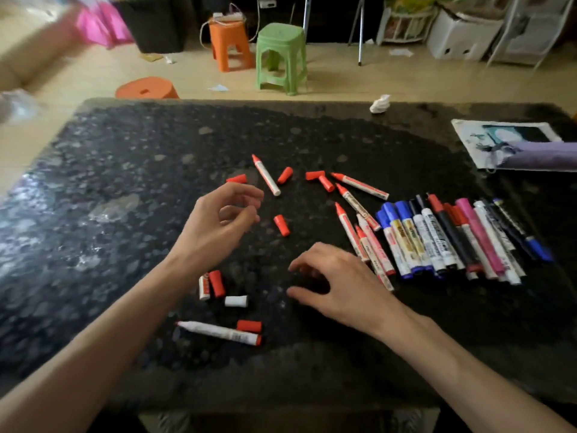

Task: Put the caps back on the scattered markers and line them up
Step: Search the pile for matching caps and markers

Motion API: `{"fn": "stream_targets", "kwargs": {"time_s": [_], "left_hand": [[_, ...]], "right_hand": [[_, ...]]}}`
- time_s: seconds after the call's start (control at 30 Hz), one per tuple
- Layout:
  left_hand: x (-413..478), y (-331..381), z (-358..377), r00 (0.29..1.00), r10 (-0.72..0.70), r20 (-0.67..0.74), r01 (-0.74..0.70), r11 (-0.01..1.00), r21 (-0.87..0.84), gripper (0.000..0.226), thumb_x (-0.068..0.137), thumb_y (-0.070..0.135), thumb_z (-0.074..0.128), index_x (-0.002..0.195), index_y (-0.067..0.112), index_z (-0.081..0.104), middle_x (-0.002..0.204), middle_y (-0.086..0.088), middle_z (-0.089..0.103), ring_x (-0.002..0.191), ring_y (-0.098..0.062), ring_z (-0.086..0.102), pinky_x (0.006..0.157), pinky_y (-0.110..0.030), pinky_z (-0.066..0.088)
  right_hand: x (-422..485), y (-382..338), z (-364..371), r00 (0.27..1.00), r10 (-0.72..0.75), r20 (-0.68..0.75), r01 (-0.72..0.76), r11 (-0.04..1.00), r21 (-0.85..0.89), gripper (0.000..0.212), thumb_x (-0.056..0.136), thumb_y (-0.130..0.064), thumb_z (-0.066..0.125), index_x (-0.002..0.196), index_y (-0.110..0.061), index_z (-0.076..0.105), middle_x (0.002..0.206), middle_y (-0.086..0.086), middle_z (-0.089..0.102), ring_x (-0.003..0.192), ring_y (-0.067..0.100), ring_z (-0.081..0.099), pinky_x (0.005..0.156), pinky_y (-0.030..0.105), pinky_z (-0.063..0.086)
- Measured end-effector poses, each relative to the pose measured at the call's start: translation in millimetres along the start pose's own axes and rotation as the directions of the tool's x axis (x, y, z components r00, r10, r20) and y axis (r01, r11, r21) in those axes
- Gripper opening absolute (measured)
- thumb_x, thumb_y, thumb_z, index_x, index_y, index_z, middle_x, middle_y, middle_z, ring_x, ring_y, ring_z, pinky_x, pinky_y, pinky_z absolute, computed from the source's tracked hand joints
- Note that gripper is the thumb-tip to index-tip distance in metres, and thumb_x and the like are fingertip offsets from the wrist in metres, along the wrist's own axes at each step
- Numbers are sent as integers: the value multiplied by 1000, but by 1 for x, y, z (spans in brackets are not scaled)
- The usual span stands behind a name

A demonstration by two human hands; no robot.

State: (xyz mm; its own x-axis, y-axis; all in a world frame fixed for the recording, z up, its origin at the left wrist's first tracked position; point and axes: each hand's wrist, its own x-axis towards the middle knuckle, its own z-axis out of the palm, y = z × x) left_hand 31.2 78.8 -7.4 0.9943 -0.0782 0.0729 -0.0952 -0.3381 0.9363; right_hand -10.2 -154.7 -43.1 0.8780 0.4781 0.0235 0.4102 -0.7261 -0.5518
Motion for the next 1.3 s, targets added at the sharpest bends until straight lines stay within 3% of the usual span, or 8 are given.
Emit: {"fn": "stream_targets", "kwargs": {"time_s": [0.1, 0.23, 0.33, 0.5, 0.7, 0.83, 0.9, 1.3], "left_hand": [[-12, -5, -18, 997, 5, 78, -12, 996, 91, 23, 97, 4, 66, 102, 25, 73, 94, -3, 73, 83, -12, 72, 80, -23, 55], [-25, -18, -42, 997, -31, 66, 20, 987, 160, 23, 97, 7, 67, 103, 29, 73, 93, 1, 73, 87, -16, 72, 85, -43, 56], [-33, -23, -57, 997, -42, 64, 28, 978, 206, 21, 97, 10, 67, 104, 29, 73, 96, 2, 73, 89, -14, 71, 89, -49, 57], [-37, -27, -73, 997, -61, 44, 46, 957, 287, 17, 98, 17, 67, 102, 33, 73, 99, 9, 74, 92, -7, 72, 89, -44, 59], [-36, -47, -89, 983, -182, -18, 168, 861, 480, 21, 96, 19, 65, 102, 39, 69, 93, 18, 71, 88, -1, 67, 83, -31, 55], [-35, -54, -87, 946, -313, 85, 205, 780, 592, 23, 99, 25, 63, 110, 45, 64, 96, 18, 68, 90, -5, 68, 89, -37, 56], [-35, -54, -82, 922, -358, 148, 203, 771, 603, 21, 100, 28, 63, 113, 44, 65, 97, 16, 67, 89, -4, 67, 92, -39, 56], [-22, -49, -67, 907, -401, 128, 208, 692, 691, 14, 102, 33, 59, 113, 37, 67, 104, 10, 70, 102, -14, 68, 96, -38, 53]], "right_hand": [[3, -17, 16, 996, -41, 74, 38, 999, 38, 34, 89, -53, 73, 116, -34, 68, 107, -17, 59, 100, 0, 57, 89, 31, 53], [8, -36, 34, 988, -63, 138, 54, 996, 66, 29, 92, -52, 71, 117, -37, 66, 110, -19, 57, 101, -2, 56, 87, 22, 52], [12, -44, 44, 994, -27, 107, 21, 998, 57, 26, 93, -50, 70, 115, -38, 65, 106, -20, 56, 97, -3, 55, 82, 15, 47], [19, -51, 52, 996, 18, 88, -24, 997, 67, 30, 93, -51, 70, 120, -39, 64, 106, -20, 57, 95, -2, 57, 81, 16, 49], [16, -61, 59, 998, -65, 1, 65, 996, 65, 30, 90, -57, 70, 113, -39, 63, 106, -21, 51, 100, -2, 54, 81, 15, 48], [8, -66, 63, 971, -205, 126, 208, 978, -9, 32, 87, -60, 71, 110, -38, 65, 115, -21, 41, 109, 0, 44, 84, 23, 53], [8, -65, 65, 970, -213, 115, 221, 973, -61, 26, 90, -55, 71, 105, -35, 67, 116, -18, 39, 108, 1, 42, 82, 25, 55], [15, -9, 34, 997, -23, -71, 12, 987, -162, 14, 93, -42, 72, 103, -33, 69, 103, -18, 50, 98, 3, 50, 83, 25, 51]]}}
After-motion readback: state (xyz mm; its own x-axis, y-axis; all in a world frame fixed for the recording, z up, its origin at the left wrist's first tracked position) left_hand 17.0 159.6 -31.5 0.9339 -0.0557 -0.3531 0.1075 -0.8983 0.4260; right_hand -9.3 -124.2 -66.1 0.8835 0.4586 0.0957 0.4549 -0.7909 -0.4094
